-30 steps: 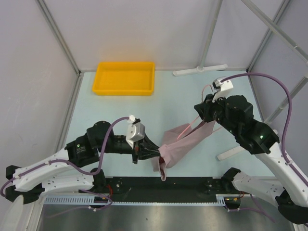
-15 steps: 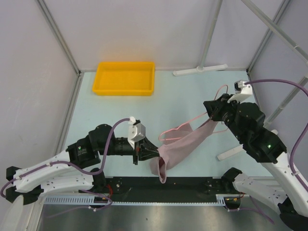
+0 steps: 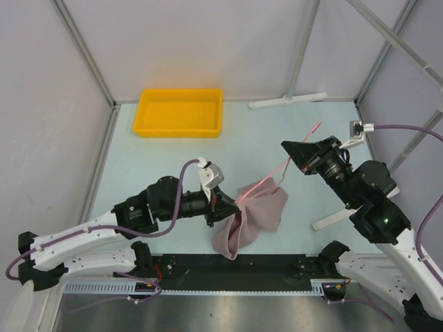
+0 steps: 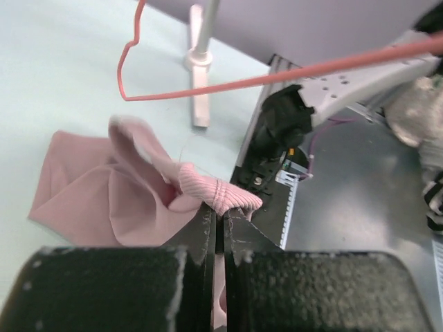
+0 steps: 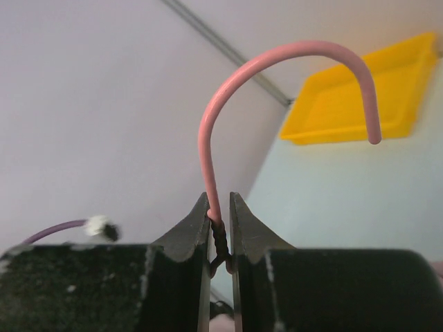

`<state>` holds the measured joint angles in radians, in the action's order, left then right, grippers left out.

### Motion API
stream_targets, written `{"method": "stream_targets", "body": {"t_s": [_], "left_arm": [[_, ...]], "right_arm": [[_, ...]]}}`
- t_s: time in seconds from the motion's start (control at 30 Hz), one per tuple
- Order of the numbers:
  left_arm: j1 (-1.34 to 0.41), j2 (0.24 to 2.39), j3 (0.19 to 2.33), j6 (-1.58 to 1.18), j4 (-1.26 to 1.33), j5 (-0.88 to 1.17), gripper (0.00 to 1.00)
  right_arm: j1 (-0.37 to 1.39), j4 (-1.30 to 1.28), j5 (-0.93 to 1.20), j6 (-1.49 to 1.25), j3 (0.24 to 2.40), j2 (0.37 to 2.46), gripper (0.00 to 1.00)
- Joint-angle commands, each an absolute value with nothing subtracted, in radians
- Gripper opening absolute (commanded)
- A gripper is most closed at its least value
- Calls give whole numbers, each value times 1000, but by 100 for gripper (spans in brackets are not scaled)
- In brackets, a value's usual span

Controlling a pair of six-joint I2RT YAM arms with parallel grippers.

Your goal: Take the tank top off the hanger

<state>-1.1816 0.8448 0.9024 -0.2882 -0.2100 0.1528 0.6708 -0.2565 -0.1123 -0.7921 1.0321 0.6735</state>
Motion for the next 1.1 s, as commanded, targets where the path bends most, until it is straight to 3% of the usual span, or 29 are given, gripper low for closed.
{"method": "stream_targets", "body": {"t_s": [0.0, 0.23, 0.53, 0.6, 0.7, 0.73, 0.8, 0.83, 0.9, 1.07], "left_arm": [[-1131, 945, 968, -397, -193, 81, 0], [-1014, 1087, 1046, -459, -219, 117, 0], [-896, 1299, 1130, -506, -177, 248, 0], [-896, 1339, 1178, -496, -173, 267, 4], [-896, 1381, 1236, -462, -244, 204, 29], [-896, 1373, 1239, -453, -261, 137, 47], [-890, 1312, 1220, -430, -282, 82, 58], [-885, 1287, 1212, -425, -288, 69, 81], [-870, 1191, 1187, -413, -314, 45, 96], [-859, 971, 1122, -403, -354, 119, 99]], "right_arm": [[667, -9, 100, -928, 1048, 695, 0], [667, -152, 129, -795, 1130, 696, 0], [667, -465, -123, -519, 1227, 661, 0], [667, -520, -167, -480, 1258, 673, 0], [667, -564, -212, -451, 1259, 680, 0], [667, -574, -224, -437, 1256, 680, 0], [667, -594, -253, -425, 1249, 681, 0], [667, -600, -261, -413, 1246, 681, 0], [667, -614, -275, -403, 1240, 686, 0], [669, -620, -272, -373, 1215, 703, 0]]}}
